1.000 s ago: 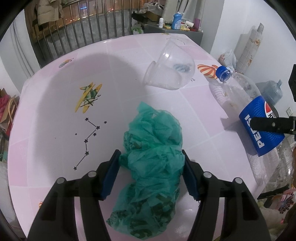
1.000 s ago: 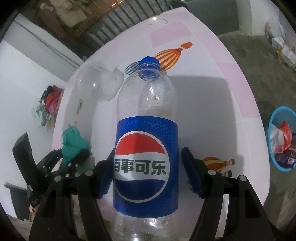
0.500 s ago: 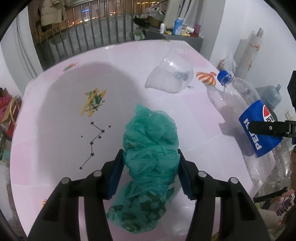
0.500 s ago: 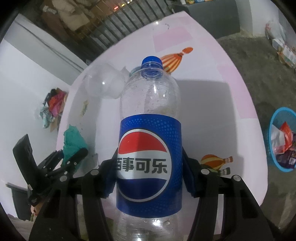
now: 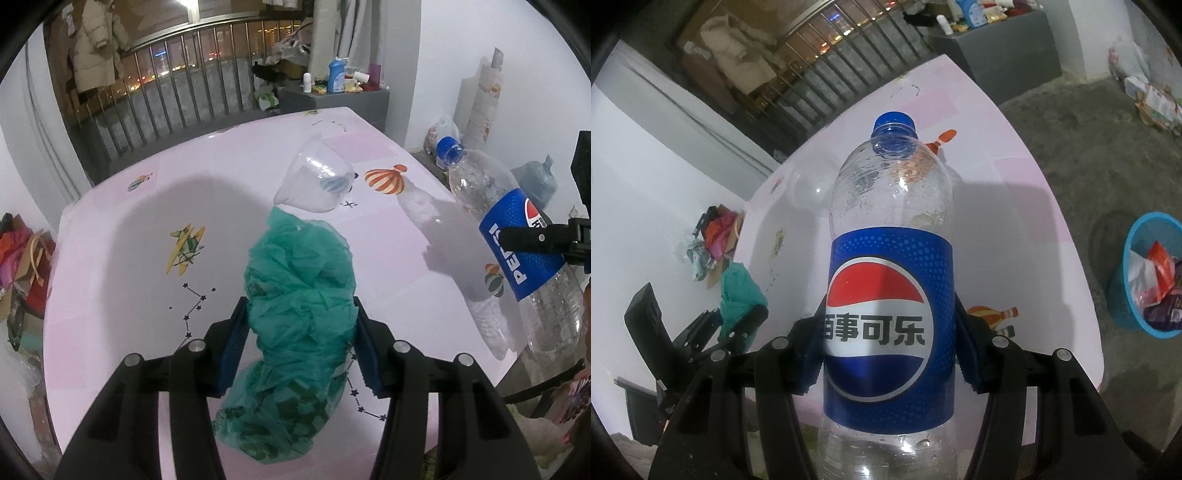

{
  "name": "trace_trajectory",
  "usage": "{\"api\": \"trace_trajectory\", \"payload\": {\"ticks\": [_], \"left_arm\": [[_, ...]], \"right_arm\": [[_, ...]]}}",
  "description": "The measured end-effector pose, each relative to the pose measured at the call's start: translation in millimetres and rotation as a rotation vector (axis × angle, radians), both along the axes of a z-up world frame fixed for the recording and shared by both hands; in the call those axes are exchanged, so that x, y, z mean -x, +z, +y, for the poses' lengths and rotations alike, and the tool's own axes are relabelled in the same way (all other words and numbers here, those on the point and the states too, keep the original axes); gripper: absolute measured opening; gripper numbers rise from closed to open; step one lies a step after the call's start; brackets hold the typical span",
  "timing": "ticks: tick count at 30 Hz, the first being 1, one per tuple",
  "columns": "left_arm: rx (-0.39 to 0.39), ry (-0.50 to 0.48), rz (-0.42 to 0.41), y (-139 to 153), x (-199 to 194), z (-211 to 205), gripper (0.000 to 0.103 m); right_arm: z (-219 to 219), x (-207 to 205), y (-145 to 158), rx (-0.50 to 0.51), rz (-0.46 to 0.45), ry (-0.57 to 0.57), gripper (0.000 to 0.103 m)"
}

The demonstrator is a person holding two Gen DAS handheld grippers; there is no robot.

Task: Collect trash
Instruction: 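Lift the green bag with the left tool while the right tool holds the Pepsi bottle, then set the Pepsi bottle down on the table and open the right tool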

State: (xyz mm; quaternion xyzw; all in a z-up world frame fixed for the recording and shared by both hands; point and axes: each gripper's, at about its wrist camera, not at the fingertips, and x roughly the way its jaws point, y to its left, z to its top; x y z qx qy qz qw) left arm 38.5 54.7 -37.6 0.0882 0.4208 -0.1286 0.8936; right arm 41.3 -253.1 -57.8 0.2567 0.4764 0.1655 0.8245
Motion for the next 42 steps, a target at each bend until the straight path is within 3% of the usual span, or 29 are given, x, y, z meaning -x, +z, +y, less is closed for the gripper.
{"api": "trace_trajectory", "payload": {"ticks": [5,13,19,35,42], "left_arm": [[-0.014,-0.006,-0.001,0.1,-0.1,-1.7,0.051],[0.016,0.008,0.115,-23.8,-15.2,2.7,0.052],[0.041,0.035,0.142,-29.9,-22.9,9.4,0.052],[0.132,0.049,0.019,-20.3,-82.7,32.0,0.054],[0.156,0.038,0.052,-29.4,-92.4,37.6,0.058]], "right_arm": [[3.5,-5.2,-4.8,-0.001,0.010,0.001,0.056],[12.2,-20.5,-14.4,0.002,0.060,0.012,0.056],[17.3,-30.9,-17.4,0.007,0.081,0.013,0.056],[42.8,-83.4,-22.5,0.011,0.098,-0.011,0.057],[40.5,-89.6,-30.0,-0.001,0.117,-0.010,0.058]]}}
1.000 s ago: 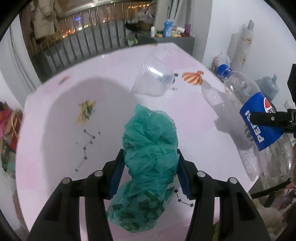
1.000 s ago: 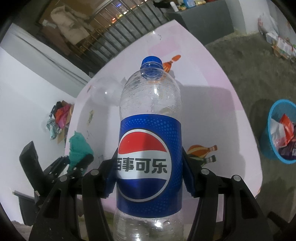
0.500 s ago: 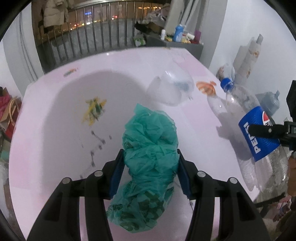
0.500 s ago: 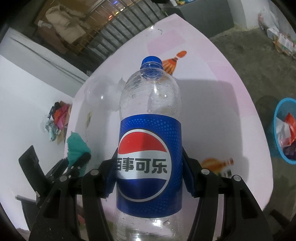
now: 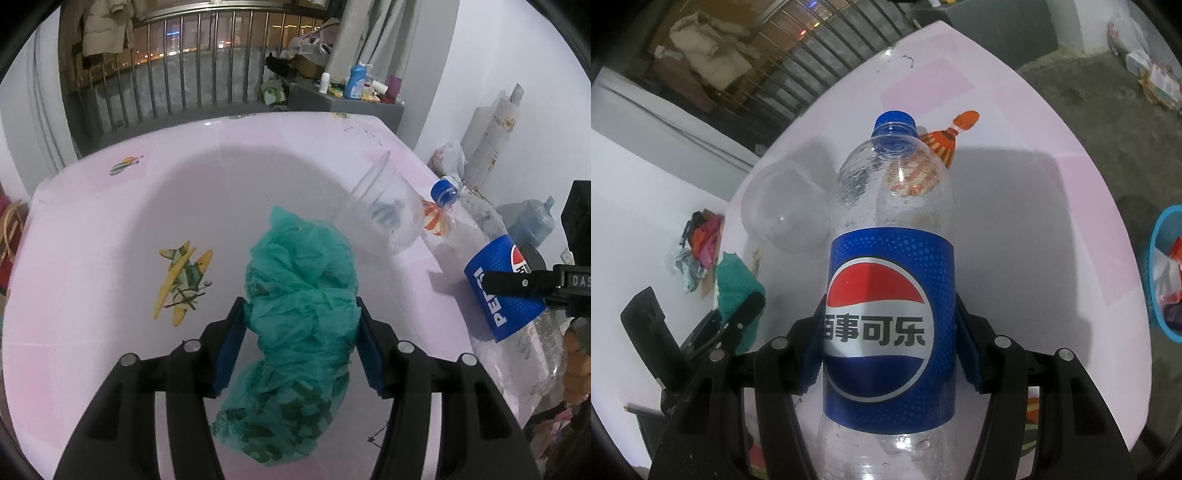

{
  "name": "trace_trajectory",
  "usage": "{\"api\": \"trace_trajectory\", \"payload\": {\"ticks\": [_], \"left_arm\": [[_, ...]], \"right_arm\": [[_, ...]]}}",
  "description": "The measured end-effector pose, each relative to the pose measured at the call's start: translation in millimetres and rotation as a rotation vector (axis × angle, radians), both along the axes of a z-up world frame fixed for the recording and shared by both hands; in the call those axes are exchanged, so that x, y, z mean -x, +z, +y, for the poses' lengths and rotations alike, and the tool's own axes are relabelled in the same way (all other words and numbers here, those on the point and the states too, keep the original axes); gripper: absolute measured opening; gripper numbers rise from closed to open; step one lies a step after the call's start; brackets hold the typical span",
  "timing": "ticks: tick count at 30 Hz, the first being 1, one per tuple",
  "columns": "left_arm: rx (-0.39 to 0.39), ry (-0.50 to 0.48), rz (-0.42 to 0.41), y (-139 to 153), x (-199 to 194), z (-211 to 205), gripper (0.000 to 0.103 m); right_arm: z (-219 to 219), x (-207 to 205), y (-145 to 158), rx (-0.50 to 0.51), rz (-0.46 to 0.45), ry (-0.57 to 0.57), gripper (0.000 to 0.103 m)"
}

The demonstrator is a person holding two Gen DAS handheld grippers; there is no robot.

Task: Collect trash
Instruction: 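Set the Pepsi bottle down on the table and open the right tool, then close the right tool on the clear plastic cup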

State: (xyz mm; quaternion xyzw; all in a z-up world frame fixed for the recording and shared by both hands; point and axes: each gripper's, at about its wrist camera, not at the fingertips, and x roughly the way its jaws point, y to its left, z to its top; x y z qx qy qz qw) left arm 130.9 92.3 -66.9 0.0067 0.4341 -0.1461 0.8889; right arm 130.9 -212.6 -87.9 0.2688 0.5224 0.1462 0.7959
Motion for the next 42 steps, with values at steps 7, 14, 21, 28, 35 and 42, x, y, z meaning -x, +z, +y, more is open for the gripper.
{"api": "trace_trajectory", "payload": {"ticks": [7,14,21,28,35,42], "left_arm": [[0.028,-0.023,-0.066,14.1,1.2,5.6,0.061],[0.074,-0.048,-0.117,35.9,-3.5,0.1,0.061],[0.081,-0.088,-0.124,44.2,-14.5,-13.3,0.061],[0.100,-0.084,-0.141,48.6,-6.4,-3.7,0.055],[0.094,-0.037,-0.142,51.1,-8.4,11.6,0.053],[0.127,0.010,-0.105,40.3,-10.1,23.6,0.052]], "right_arm": [[-6.8,2.8,0.7,-0.029,0.013,0.015,0.065],[-8.7,3.7,1.3,-0.037,0.015,0.022,0.067],[-17.4,9.8,1.8,-0.044,0.012,0.018,0.067],[-29.1,20.8,36.1,0.004,-0.122,-0.024,0.067],[4.9,-10.6,75.0,0.016,-0.195,0.078,0.067],[54.3,-72.2,74.7,-0.001,-0.125,0.153,0.060]]}}
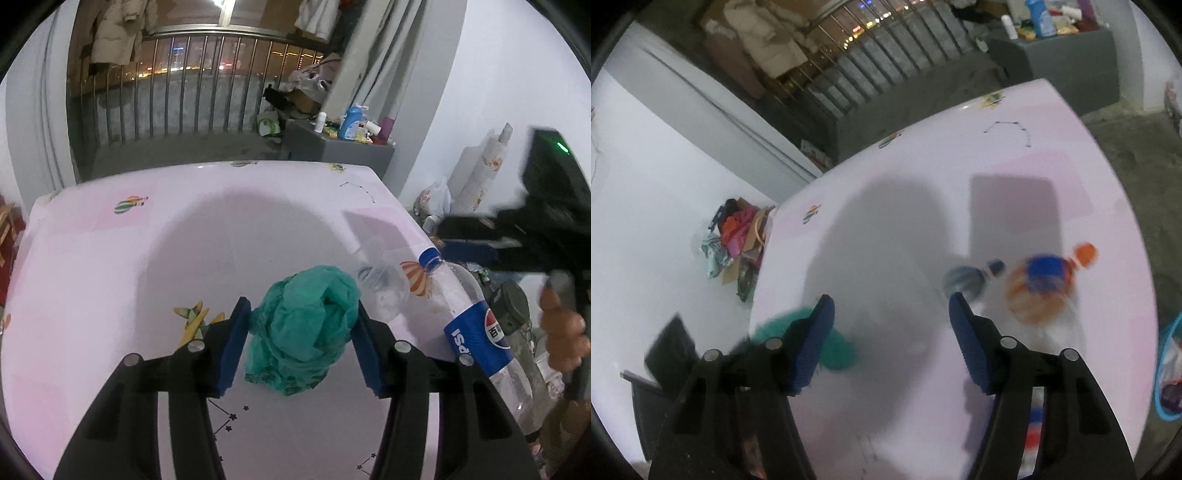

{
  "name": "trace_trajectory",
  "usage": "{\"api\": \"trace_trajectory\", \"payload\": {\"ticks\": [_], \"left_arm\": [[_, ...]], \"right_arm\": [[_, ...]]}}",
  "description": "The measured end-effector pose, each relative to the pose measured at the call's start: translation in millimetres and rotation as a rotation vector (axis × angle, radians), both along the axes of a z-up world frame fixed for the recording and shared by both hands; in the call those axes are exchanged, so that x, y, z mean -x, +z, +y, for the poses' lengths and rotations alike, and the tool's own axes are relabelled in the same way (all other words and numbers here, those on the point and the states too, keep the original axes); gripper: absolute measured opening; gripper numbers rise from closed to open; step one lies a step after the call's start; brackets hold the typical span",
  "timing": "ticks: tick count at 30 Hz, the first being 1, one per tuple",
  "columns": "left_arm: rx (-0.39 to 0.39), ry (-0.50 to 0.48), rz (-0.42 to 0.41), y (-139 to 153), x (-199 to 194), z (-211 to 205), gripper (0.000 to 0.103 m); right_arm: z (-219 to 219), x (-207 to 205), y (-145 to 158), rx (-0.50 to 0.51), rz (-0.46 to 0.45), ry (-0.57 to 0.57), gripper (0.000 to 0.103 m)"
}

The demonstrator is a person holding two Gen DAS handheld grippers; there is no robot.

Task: Collect trash
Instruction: 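Close the right tool on the clear plastic cup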

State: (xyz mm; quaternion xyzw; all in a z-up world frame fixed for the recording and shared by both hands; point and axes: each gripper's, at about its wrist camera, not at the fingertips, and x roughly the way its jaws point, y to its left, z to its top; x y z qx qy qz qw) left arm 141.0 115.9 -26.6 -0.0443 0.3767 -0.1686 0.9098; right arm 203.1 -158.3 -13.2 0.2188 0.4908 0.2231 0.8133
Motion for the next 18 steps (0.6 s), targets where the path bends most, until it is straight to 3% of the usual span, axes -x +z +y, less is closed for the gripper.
{"api": "trace_trajectory", "payload": {"ticks": [8,14,18], "left_arm": [[0.039,-0.014,-0.008,-0.6,5.4,7.2,0.052],[0.074,-0.035,-0.005,-1.1,7.0,17.1,0.052],[0.084,-0.044,-0.005,-0.3,7.9,23.6,0.052]], "right_arm": [[39.5,-41.7,-21.7,0.170,0.068,0.031,0.044],[32.8,-14.1,-26.0,0.184,0.102,0.047,0.033],[27.3,9.8,-23.9,0.201,0.110,0.060,0.016]]}}
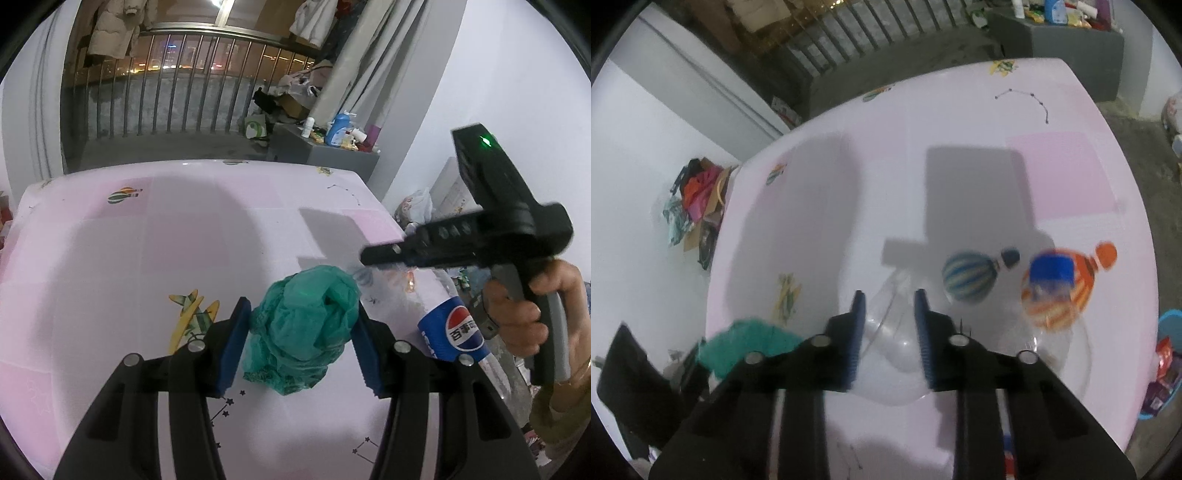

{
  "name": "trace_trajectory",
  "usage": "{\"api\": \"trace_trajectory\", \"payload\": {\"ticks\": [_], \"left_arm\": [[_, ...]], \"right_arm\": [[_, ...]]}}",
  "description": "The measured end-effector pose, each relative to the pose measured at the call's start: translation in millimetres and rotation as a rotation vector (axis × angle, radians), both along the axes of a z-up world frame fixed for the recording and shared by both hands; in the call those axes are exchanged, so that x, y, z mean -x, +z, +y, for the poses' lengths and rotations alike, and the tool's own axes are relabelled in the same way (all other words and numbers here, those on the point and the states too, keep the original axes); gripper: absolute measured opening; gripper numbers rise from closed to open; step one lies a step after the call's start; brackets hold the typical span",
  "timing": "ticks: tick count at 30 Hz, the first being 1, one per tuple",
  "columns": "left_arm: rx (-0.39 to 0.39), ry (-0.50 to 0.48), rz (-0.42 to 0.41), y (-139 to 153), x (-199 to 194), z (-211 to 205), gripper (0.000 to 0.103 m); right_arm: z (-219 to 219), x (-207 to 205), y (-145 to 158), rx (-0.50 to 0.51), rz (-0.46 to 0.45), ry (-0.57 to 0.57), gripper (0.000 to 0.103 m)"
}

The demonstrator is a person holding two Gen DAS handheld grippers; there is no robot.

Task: Collect trash
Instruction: 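Close the right tool on the clear plastic cup, then carry the clear cup with the right tool while the left tool carries the green bag to the wastebasket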

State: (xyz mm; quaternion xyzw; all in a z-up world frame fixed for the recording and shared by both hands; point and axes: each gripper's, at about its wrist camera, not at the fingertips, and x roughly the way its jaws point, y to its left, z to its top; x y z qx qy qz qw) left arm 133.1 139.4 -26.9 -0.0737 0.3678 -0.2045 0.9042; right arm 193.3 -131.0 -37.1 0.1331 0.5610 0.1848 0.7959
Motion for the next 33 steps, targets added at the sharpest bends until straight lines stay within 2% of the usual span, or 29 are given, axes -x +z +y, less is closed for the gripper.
{"api": "trace_trajectory", "payload": {"ticks": [5,14,20,27,33], "left_arm": [[0.002,0.007,0.001,1.3,3.3,2.0,0.052],[-0.015,0.021,0.000,5.8,11.8,-4.8,0.051],[-0.024,0.021,-0.028,18.5,19.8,-4.1,0.051],[-0.015,-0.010,-0.089,55.8,30.1,-10.4,0.051],[-0.005,-0.109,-0.142,97.4,25.4,-37.3,0.051]], "right_arm": [[-6.4,16.9,1.4,0.043,-0.013,0.001,0.008],[-4.2,28.6,5.4,0.077,-0.068,0.023,0.006],[-4.1,36.6,19.5,0.036,-0.121,0.026,0.006],[-22.4,54.7,53.6,-0.044,-0.215,-0.003,0.006],[-60.8,76.5,80.4,-0.123,-0.311,-0.084,0.006]]}}
